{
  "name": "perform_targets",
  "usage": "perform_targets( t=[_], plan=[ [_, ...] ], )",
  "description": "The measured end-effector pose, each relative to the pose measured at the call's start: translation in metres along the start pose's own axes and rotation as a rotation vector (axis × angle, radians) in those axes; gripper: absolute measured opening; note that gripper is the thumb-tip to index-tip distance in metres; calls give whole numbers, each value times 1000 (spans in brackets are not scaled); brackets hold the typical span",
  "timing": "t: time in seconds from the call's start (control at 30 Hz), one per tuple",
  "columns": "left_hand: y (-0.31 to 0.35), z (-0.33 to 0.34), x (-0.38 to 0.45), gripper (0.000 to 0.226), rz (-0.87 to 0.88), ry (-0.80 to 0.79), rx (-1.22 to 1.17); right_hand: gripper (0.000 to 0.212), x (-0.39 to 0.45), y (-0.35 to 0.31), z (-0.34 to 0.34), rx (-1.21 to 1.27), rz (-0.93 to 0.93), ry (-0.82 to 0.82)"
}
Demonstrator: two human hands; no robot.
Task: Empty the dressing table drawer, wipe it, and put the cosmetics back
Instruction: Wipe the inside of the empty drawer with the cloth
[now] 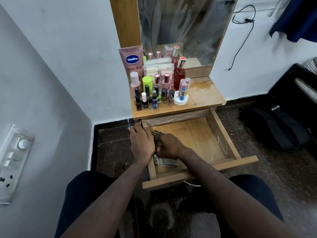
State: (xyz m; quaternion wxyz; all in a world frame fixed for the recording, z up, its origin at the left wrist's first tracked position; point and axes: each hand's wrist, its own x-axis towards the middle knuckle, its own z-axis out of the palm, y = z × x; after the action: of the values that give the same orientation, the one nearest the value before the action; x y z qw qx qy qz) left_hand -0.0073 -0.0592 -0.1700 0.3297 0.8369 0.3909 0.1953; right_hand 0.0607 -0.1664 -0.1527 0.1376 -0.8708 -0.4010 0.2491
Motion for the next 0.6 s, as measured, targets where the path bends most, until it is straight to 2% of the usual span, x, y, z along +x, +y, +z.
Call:
perform_targets(
  t=[0.03,0.1,0.17,0.23,0.37,0.43,0.47,0.53,0.6],
  plan=[
    [1,0,0,41,-2,-1,3,23,-1,-1,-1,6,5,7],
    [2,0,3,43,-19,-15,1,12,-6,0,1,-8,-20,-83],
    [2,-1,1,43,-39,-26,-12,17,-18,3,3,-15,-48,-239],
    [2,-1,-2,43,-40,-14,-30,22,-29,17,2,-66,-40,-304],
    [-3,2,-3,38,-35,-5,-28,21,-44,67,-26,-270,85,-274],
    [-5,2,-4,37,-27,-6,-28,11,-50,88,-47,-325,269,-355],
    [-5,2,-4,36,-28,-5,-32,22,-53,95,-57,-341,397,-343],
    [-6,2,-4,35,-32,-9,-37,50,-60,99,-68,-467,448,-362],
    [-6,2,-5,36,-27,-14,-43,53,-63,93,-68,-469,446,-387]
  ],
)
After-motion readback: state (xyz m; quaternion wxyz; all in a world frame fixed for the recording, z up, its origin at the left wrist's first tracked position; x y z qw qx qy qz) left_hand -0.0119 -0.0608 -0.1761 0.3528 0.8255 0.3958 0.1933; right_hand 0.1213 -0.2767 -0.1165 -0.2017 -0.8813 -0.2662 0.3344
